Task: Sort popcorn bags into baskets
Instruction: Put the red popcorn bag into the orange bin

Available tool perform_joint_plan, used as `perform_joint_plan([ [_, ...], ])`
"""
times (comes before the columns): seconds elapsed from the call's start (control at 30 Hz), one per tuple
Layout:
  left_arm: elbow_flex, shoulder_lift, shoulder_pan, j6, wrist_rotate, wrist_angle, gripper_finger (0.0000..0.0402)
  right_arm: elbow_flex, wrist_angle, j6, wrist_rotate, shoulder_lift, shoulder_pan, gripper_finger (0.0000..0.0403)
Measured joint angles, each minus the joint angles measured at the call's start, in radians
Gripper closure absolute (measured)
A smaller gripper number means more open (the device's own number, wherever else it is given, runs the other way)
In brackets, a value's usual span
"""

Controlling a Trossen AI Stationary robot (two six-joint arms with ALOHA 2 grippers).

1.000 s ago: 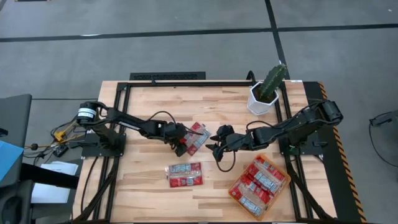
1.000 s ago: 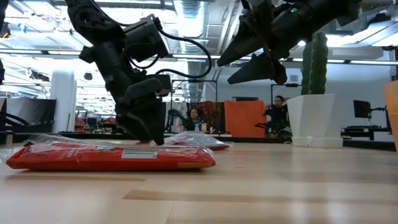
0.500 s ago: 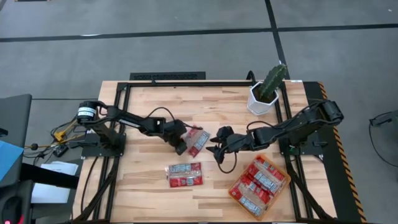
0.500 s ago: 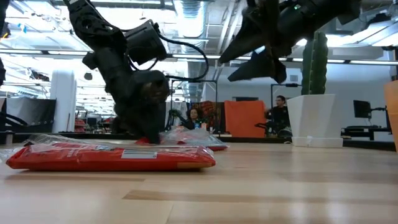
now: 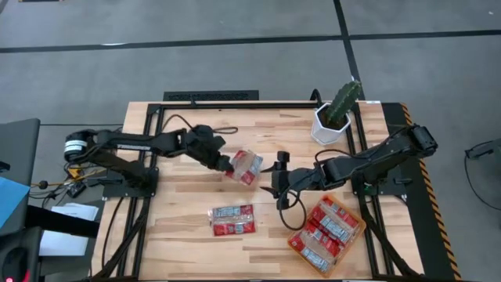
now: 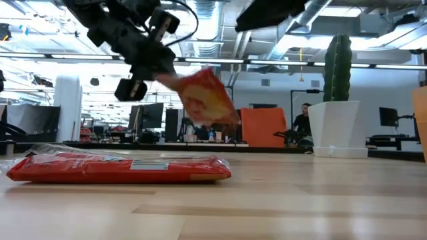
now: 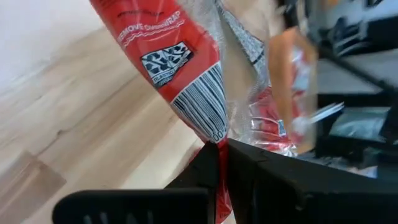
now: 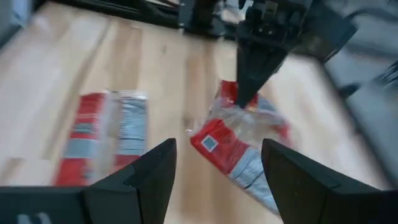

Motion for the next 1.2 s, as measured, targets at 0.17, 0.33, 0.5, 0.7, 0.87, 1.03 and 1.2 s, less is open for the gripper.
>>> perform_joint_plan([
  [0.17,0.000,-0.063,0.021,-0.060,0.000,0.008,0.0401,0.048,-0.051,-0.146,0.117,0.000,-0.001,0.0143],
  [0.33,0.000,-0.096,0.021,-0.124,0.011,0.068,0.0401,0.050,-0.050,-0.196,0.134,0.000,-0.019,0.0143],
  [0.5,0.002,-0.102,0.020,-0.201,0.039,0.189,0.0401,0.050,-0.045,-0.204,0.147,0.000,-0.031,0.0143],
  [0.7,0.002,-0.102,0.020,-0.234,0.063,0.220,0.0401,0.050,-0.043,-0.215,0.197,0.000,-0.030,0.0143],
  [0.87,0.003,-0.102,0.016,-0.257,0.070,0.228,0.0401,0.050,-0.032,-0.255,0.206,0.001,-0.045,0.0143],
  [1.03,0.003,-0.102,0.016,-0.274,0.084,0.251,0.0401,0.050,-0.012,-0.288,0.198,0.017,-0.065,0.0143],
  [1.2,0.003,-0.102,0.016,-0.288,0.092,0.265,0.0401,0.053,0.013,-0.292,0.175,0.044,-0.070,0.0144],
])
